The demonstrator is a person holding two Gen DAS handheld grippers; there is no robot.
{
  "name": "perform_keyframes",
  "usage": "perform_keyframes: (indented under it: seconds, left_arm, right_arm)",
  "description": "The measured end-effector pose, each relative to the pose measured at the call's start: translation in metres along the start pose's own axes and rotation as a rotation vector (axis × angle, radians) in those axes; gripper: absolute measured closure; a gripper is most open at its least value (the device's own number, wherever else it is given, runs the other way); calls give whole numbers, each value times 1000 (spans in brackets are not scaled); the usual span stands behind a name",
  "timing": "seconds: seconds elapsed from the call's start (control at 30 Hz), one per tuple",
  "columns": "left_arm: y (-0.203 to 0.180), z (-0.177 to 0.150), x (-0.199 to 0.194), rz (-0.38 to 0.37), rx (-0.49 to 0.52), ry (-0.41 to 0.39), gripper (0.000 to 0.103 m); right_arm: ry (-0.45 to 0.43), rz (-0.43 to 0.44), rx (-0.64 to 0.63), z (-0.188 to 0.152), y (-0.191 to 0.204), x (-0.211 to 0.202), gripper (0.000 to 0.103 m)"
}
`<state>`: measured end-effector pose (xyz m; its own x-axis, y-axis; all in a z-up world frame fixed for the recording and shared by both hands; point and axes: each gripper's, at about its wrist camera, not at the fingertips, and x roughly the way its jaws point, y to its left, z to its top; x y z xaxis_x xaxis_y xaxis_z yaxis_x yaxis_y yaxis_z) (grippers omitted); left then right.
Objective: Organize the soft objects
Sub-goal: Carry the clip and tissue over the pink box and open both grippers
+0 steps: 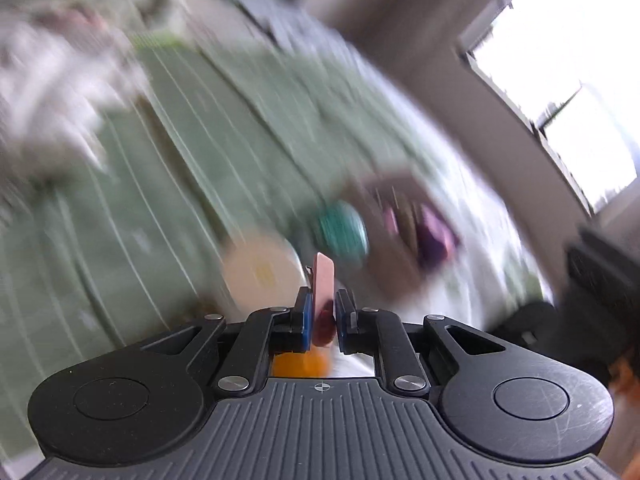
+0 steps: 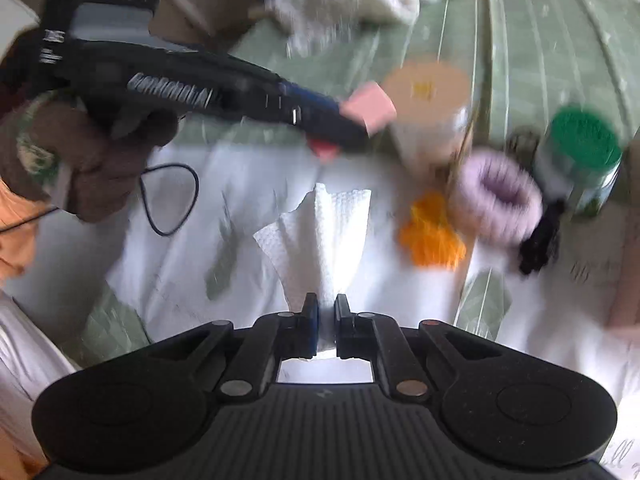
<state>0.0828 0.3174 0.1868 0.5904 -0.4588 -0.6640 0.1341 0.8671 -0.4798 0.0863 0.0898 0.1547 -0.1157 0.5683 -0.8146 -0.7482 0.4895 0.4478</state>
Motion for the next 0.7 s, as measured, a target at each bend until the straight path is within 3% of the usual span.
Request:
perform_keyframes:
  seconds: [0.07,0.17,0.23,0.37,0.43,0.5,0.63,0.7]
  left_arm:
    - [-7,21,-14,49,-6,-107,88]
    - [-33,48,-14,96,2,-201,88]
    - [-51,64,-2,67,-6,-215,88]
    - [-111,90,56,-38,52,-165,88]
    - [-141,100,92,-103,79,-153,88]
    - [-157,103,130,-159,44,-117,87]
    - [-160,101,189,-133,-61,-73,82]
    - [-155,95,193,-133,-45,-53,81]
  right_arm:
    - [-102,-19,-1,13,-1,-29,95]
    - [-283,-104,-22,27,-9,-88,95]
    - [-386,-208,-18,31,-20,-126,95]
    - [-524,-367,70,26,-65,-187,95]
    - [-547,-422,137,19,-94,-204,95]
    - [-529,-476,195,13,-125,-207,93]
    - [-442,-505,342,-8,-192,-188,74]
    - [-434,-480,389,-20,-211,-181,73]
